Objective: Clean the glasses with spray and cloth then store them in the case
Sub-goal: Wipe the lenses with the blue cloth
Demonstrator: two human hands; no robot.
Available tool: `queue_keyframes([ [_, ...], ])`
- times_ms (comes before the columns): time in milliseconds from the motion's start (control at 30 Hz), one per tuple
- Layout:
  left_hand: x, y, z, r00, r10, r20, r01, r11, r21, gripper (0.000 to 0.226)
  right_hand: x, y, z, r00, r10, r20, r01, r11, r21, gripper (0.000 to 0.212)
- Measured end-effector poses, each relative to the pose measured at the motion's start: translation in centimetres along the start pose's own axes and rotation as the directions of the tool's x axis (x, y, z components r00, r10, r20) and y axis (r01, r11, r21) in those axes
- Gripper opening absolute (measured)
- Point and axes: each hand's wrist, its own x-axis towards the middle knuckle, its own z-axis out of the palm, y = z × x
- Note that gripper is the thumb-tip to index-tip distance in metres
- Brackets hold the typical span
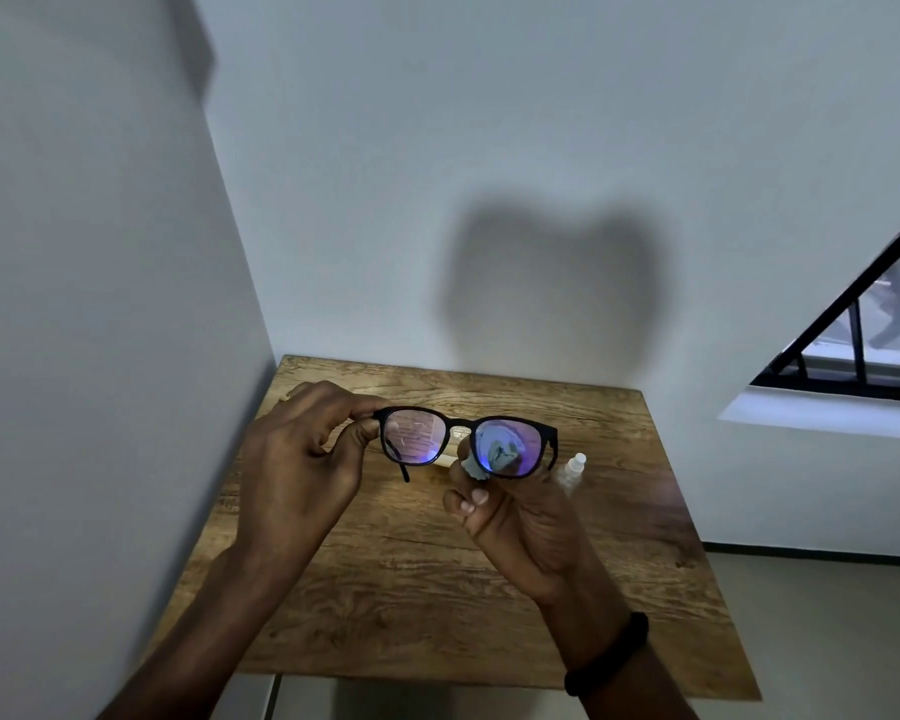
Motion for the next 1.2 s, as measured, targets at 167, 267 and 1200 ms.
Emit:
queue_keyframes([
  [167,-0.1,-0.2,-0.1,1.000,0.003,-0.003,-0.003,1.000,0.011,0.015,-0.9,-0.7,-0.8,0.994,0.004,0.111,-0.001,0.999,-0.032,0.011],
  [267,-0.1,-0.2,0.0,1.000,0.001,-0.007,-0.001,1.000,0.000,0.014,-0.9,-0.6,-1.3,0.976,0.005,0.219,-0.027,0.995,0.095,0.018],
  [1200,-0.9,-0.4,0.8,0.995,0.098,0.013,-0.099,0.987,0.127,0.014,-1.3,-0.1,6.8,0.767,-0.468,0.438,0.181,-0.497,-0.849,0.017],
])
